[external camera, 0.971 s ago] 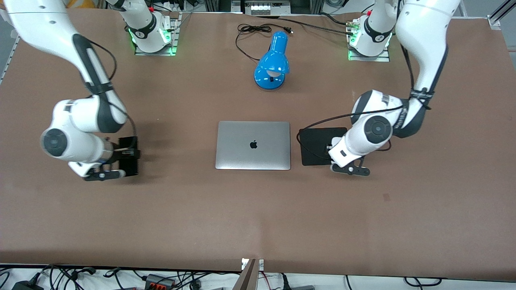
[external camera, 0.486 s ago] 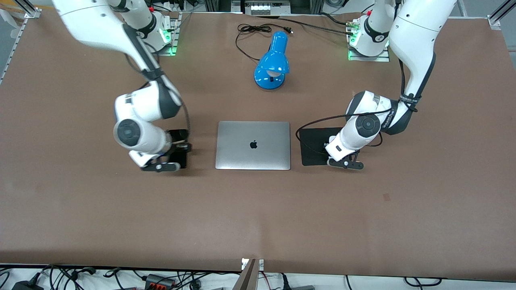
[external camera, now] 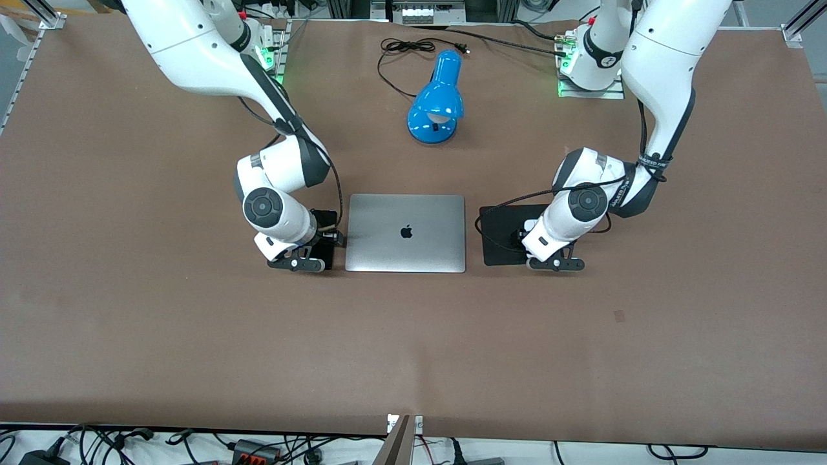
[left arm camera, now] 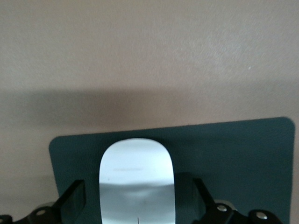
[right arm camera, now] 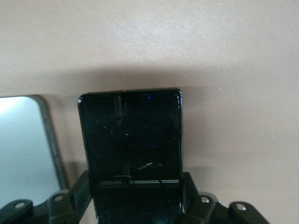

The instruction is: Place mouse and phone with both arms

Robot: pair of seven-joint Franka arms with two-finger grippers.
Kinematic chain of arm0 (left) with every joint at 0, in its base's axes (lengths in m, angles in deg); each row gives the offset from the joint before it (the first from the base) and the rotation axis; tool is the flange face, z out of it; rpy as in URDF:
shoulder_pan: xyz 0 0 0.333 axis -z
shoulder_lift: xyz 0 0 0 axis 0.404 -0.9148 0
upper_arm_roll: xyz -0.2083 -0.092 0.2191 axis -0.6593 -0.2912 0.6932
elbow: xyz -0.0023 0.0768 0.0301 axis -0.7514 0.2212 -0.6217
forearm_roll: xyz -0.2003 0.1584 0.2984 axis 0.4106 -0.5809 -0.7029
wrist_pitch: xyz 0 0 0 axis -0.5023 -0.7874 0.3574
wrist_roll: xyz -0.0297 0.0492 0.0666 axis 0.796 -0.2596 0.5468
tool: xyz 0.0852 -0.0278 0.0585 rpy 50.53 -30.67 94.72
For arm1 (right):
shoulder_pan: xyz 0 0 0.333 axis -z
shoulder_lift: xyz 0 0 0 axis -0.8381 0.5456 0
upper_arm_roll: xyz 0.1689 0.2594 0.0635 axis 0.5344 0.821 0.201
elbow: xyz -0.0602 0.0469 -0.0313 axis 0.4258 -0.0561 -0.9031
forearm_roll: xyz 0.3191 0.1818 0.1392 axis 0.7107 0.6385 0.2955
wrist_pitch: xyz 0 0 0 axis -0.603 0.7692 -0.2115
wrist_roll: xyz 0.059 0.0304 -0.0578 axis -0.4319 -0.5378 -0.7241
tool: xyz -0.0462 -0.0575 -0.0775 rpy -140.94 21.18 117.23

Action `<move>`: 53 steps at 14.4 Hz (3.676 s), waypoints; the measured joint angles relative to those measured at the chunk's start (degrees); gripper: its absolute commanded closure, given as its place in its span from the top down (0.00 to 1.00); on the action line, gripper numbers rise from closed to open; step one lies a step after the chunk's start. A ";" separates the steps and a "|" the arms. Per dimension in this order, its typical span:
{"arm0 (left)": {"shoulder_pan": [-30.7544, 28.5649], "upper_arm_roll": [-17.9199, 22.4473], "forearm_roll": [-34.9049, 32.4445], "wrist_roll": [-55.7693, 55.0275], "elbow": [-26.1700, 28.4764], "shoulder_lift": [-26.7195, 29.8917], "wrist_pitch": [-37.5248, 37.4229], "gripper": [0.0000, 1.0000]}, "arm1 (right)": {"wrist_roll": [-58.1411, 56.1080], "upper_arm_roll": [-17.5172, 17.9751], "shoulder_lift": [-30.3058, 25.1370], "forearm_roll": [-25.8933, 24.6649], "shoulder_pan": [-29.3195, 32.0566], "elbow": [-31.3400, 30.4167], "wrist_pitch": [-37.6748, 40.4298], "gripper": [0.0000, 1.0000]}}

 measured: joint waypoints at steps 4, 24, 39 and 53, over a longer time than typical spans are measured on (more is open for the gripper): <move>-1.19 0.19 -0.18 1.18 -4.76 3.96 -9.09 1.00 | 0.00 -0.07 0.10 0.00 -0.27 0.01 0.00 0.16; -13.94 2.27 4.76 26.09 -43.11 12.15 -64.15 1.00 | -3.55 -1.49 -9.88 -0.28 1.99 14.39 22.34 1.00; -8.29 8.26 4.66 23.12 -13.74 35.17 -46.41 1.00 | -28.70 -6.04 -17.89 -0.40 22.35 31.41 42.80 1.00; -8.32 8.21 4.66 23.12 -15.10 34.21 -47.05 1.00 | -30.90 -6.40 -37.60 -2.83 22.31 4.28 32.81 1.00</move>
